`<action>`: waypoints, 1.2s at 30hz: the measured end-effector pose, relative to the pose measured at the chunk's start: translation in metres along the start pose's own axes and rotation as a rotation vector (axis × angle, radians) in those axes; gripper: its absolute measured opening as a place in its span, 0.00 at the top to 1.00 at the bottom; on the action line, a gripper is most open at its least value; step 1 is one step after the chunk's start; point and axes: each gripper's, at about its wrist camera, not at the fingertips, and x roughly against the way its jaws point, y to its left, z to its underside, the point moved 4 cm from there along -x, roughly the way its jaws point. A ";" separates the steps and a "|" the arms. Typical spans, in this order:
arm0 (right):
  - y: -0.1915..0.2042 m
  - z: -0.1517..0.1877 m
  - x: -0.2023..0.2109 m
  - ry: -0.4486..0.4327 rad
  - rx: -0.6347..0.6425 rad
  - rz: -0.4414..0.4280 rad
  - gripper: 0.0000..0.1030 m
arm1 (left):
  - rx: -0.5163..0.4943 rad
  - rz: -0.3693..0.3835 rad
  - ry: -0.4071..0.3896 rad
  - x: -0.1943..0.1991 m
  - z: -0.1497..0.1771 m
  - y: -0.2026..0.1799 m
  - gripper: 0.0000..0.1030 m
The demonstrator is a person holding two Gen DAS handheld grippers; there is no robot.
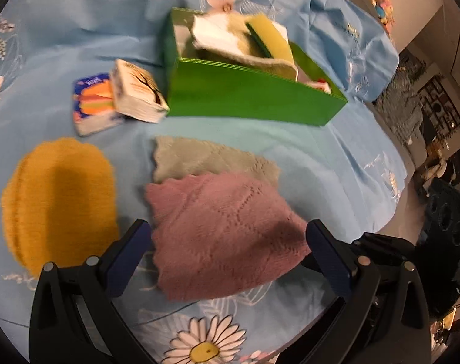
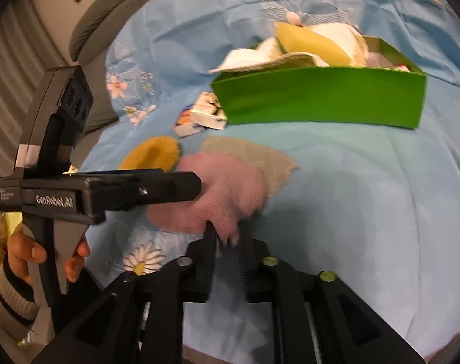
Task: Organize soft objects
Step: 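Grasp the pink knit cloth with the right tool, then carry the pink knit cloth into the green box and open the right tool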
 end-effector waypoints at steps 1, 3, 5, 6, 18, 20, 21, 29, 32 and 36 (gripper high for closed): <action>-0.002 0.001 0.001 -0.002 0.003 0.020 0.65 | 0.000 -0.007 0.007 -0.003 0.000 -0.001 0.01; -0.001 0.001 0.003 -0.020 0.013 0.021 0.31 | 0.001 -0.027 0.024 -0.010 0.001 0.000 0.01; 0.004 0.000 0.004 -0.041 0.033 -0.027 0.28 | 0.007 -0.024 0.032 -0.011 0.002 0.004 0.02; 0.006 -0.001 0.003 -0.040 0.043 -0.039 0.28 | 0.012 -0.022 0.034 -0.011 0.003 0.005 0.04; 0.017 0.002 -0.035 0.064 0.082 -0.052 0.62 | 0.031 -0.052 0.038 -0.008 0.006 0.015 0.66; 0.018 0.003 -0.038 0.065 0.088 -0.046 0.69 | 0.032 -0.037 0.042 -0.008 0.008 0.015 0.81; 0.019 0.003 -0.038 0.062 0.085 -0.047 0.73 | 0.028 -0.035 0.043 -0.009 0.010 0.014 0.84; 0.027 -0.006 -0.021 -0.011 0.092 -0.046 0.82 | -0.050 -0.042 0.003 0.006 0.011 -0.010 0.90; 0.032 -0.015 -0.007 -0.061 0.113 -0.038 0.82 | -0.092 -0.053 -0.036 0.018 0.006 -0.024 0.90; 0.036 -0.026 0.012 -0.118 0.146 -0.017 0.82 | -0.143 -0.069 -0.085 0.031 -0.007 -0.039 0.90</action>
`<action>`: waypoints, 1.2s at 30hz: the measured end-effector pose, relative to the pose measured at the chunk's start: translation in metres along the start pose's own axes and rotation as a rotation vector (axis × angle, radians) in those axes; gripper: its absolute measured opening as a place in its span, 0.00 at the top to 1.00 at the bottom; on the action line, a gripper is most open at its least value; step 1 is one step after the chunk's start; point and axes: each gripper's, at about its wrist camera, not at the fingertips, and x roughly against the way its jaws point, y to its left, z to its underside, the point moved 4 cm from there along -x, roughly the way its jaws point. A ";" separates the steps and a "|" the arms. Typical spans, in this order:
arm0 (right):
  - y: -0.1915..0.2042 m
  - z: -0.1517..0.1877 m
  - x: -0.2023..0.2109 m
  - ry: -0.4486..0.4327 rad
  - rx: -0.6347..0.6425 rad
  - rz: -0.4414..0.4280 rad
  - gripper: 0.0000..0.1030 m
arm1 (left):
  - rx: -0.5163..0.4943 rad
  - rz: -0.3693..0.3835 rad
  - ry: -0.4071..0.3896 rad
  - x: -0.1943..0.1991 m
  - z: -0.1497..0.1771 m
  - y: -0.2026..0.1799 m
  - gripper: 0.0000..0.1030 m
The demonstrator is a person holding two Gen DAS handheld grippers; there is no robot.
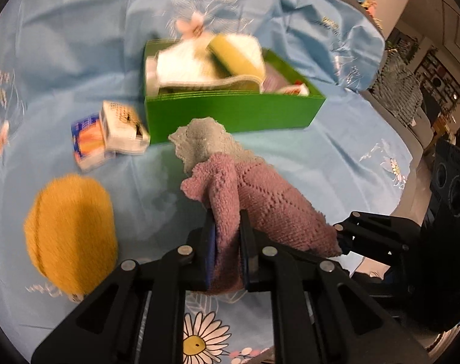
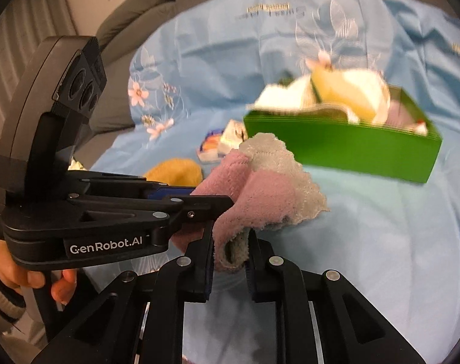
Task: Organize soft objects
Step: 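Carry the pink knit cloth into the green box and open the right tool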
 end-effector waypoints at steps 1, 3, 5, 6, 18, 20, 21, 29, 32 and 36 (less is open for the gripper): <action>0.000 -0.004 0.004 -0.015 0.004 0.003 0.82 | -0.009 -0.003 -0.013 0.003 -0.006 -0.003 0.90; -0.001 -0.013 0.012 -0.046 0.010 0.010 0.82 | -0.024 -0.010 -0.034 0.007 -0.015 -0.008 0.90; -0.002 -0.021 0.018 -0.072 0.020 0.018 0.82 | -0.038 -0.016 -0.052 0.009 -0.024 -0.013 0.90; -0.003 -0.024 0.020 -0.082 0.028 0.024 0.82 | -0.048 -0.020 -0.061 0.011 -0.029 -0.016 0.90; -0.040 -0.071 0.040 -0.210 0.035 0.094 0.82 | -0.180 -0.064 -0.151 0.011 -0.094 -0.058 0.89; -0.050 -0.080 0.040 -0.225 0.030 0.118 0.82 | -0.200 -0.075 -0.161 0.007 -0.104 -0.064 0.89; -0.054 -0.085 0.040 -0.234 0.032 0.129 0.82 | -0.208 -0.082 -0.166 0.005 -0.109 -0.066 0.90; -0.093 -0.119 0.034 -0.286 0.011 0.188 0.82 | -0.202 -0.094 -0.173 -0.020 -0.164 -0.072 0.89; -0.107 -0.128 0.027 -0.283 0.003 0.204 0.82 | -0.203 -0.104 -0.168 -0.031 -0.177 -0.073 0.89; -0.126 -0.135 0.012 -0.255 -0.009 0.224 0.82 | -0.204 -0.131 -0.151 -0.053 -0.191 -0.072 0.87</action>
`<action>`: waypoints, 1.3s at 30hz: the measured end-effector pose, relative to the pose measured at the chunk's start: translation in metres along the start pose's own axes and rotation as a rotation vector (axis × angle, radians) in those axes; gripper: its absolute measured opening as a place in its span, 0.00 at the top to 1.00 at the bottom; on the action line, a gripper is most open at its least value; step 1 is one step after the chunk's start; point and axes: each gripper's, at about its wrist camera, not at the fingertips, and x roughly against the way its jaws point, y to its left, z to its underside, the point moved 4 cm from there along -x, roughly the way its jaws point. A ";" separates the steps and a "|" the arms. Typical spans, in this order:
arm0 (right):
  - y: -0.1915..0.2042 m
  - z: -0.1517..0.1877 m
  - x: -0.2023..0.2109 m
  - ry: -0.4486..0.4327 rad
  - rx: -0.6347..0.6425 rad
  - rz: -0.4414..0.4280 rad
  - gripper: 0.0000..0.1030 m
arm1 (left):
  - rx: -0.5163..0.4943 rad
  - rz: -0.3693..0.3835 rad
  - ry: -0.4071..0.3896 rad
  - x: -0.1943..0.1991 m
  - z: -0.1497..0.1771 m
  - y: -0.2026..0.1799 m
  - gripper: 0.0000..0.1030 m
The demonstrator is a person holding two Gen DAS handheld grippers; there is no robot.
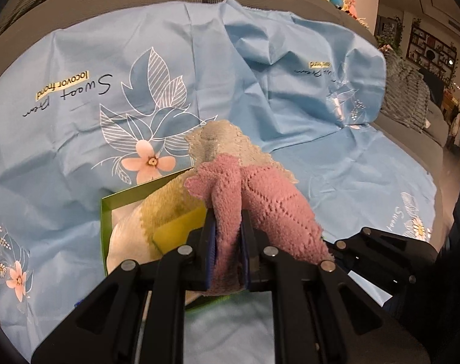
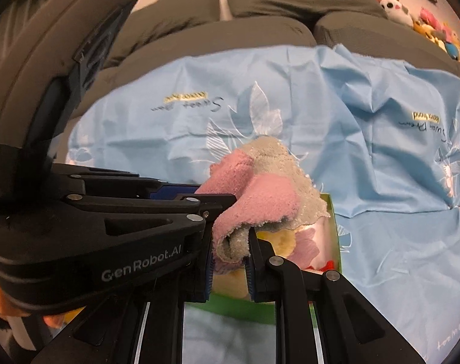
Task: Organize soft objects
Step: 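Carry the pink knit cloth into the green box and open the right tool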
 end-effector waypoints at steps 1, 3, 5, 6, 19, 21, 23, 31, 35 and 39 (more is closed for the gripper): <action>-0.003 0.001 -0.006 0.026 -0.006 -0.002 0.82 | 0.000 -0.005 0.005 -0.004 -0.001 0.001 0.86; -0.010 0.004 -0.018 0.052 -0.018 0.009 0.82 | 0.006 -0.019 0.022 -0.017 -0.002 0.004 0.86; -0.014 0.007 -0.027 0.074 -0.025 0.018 0.82 | 0.020 -0.028 0.045 -0.029 -0.001 0.007 0.86; -0.016 0.009 -0.030 0.083 -0.028 0.022 0.82 | 0.028 -0.028 0.056 -0.033 0.000 0.009 0.86; -0.021 0.030 -0.055 0.184 -0.004 0.102 0.45 | 0.060 -0.029 0.110 -0.056 0.014 0.019 0.34; -0.020 0.029 -0.051 0.180 0.002 0.106 0.42 | 0.039 -0.049 0.095 -0.052 0.014 0.015 0.32; -0.019 0.029 -0.047 0.179 0.011 0.113 0.42 | 0.030 -0.054 0.091 -0.050 0.015 0.013 0.31; -0.013 0.031 -0.020 0.159 0.023 0.117 0.31 | 0.011 -0.057 0.059 -0.025 0.022 0.007 0.17; -0.011 0.030 0.000 0.134 -0.008 0.107 0.29 | -0.004 -0.078 0.045 -0.012 0.028 0.004 0.17; -0.006 0.030 0.023 0.100 -0.033 0.104 0.20 | 0.003 -0.086 0.030 0.005 0.037 0.005 0.01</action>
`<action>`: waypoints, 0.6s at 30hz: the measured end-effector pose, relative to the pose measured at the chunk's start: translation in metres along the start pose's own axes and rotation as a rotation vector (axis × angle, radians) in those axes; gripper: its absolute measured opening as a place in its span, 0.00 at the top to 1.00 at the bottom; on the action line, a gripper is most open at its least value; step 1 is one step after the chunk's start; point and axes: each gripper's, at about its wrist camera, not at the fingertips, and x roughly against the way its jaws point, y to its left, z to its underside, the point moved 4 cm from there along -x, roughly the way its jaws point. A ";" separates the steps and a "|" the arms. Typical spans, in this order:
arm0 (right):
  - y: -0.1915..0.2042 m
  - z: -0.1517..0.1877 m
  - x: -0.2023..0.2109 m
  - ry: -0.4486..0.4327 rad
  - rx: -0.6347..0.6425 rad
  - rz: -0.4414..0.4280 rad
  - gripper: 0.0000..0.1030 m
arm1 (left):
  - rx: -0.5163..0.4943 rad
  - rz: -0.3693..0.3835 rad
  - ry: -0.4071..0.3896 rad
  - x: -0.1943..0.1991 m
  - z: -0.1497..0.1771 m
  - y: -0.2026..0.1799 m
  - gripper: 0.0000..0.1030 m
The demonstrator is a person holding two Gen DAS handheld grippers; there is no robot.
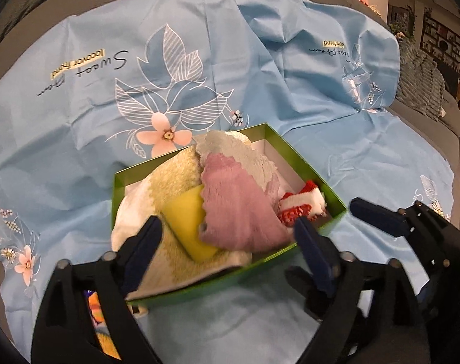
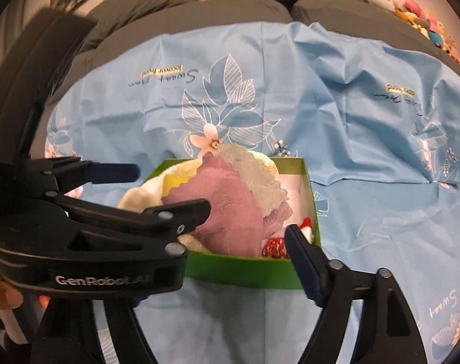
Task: Organize soft objects
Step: 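Withdraw the right tool from the box toward the fuzzy yellow pouch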
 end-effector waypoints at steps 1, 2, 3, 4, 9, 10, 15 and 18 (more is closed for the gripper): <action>0.002 0.001 0.006 -0.011 -0.001 0.002 0.19 | 0.002 -0.003 -0.017 0.007 0.003 0.000 0.01; 0.003 0.003 0.012 -0.018 0.001 0.000 0.19 | 0.003 -0.003 -0.026 0.012 0.005 0.000 0.01; 0.005 0.005 0.018 -0.023 0.001 -0.003 0.19 | 0.003 -0.002 -0.032 0.017 0.007 0.000 0.01; 0.007 0.006 0.022 -0.025 0.001 -0.005 0.19 | 0.004 -0.001 -0.038 0.023 0.009 -0.001 0.01; 0.014 0.014 0.043 -0.026 -0.003 -0.016 0.18 | 0.015 0.003 -0.067 0.049 0.022 -0.003 0.01; 0.016 0.016 0.048 -0.027 -0.003 -0.018 0.18 | 0.019 0.000 -0.071 0.056 0.025 -0.003 0.01; 0.023 0.024 0.068 -0.034 -0.008 -0.032 0.18 | 0.028 -0.010 -0.090 0.079 0.040 -0.004 0.01; 0.028 0.028 0.078 -0.031 -0.006 -0.038 0.18 | 0.034 -0.021 -0.098 0.091 0.048 -0.002 0.01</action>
